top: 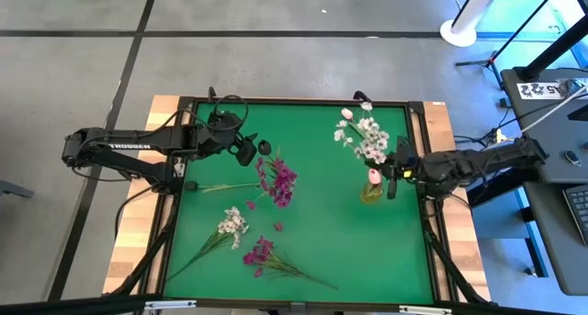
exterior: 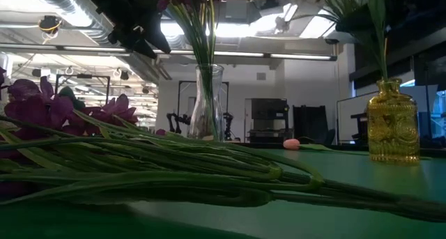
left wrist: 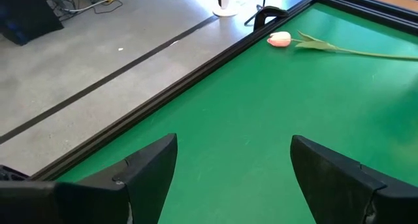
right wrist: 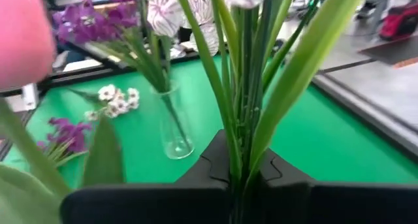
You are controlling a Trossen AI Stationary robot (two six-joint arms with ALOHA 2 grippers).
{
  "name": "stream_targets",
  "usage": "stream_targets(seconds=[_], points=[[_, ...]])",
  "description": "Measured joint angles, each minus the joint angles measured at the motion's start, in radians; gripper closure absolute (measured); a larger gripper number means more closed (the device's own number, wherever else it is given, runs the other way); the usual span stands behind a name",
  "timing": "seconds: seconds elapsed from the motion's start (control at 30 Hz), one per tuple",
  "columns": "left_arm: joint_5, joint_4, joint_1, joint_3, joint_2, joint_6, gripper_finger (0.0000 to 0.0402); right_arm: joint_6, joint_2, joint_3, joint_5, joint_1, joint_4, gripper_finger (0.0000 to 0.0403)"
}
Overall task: Sort flowers into vase by color
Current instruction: Put the top white flower into the yellow vase
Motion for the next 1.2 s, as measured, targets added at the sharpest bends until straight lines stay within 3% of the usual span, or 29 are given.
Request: stream_targets(seconds=[0.13,0.43,0.9,1.2], points=[[0.000,-0.002,0.000,0.000,0.000,0.000,0.0109,0.000,0.013,-0.022,0.147,0.086,0.045,0.0397],[0.000,-0.012,0.000,0.000,0.000,0.000,0.0109,0.028,0.011,-0.177,0.321,0.195,0.188,0.0399],[0.000,-0.015,0.000,0.000,0.000,-0.003,0.0109,-0.009,0.011,-0.287,0.372,0.201,0.409,0.0400],[0.000,-0.012,0.000,0.000,0.000,-0.003,0.0109,-0.129,0.045,-0.290,0.418,0.201,0.535,0.0400]])
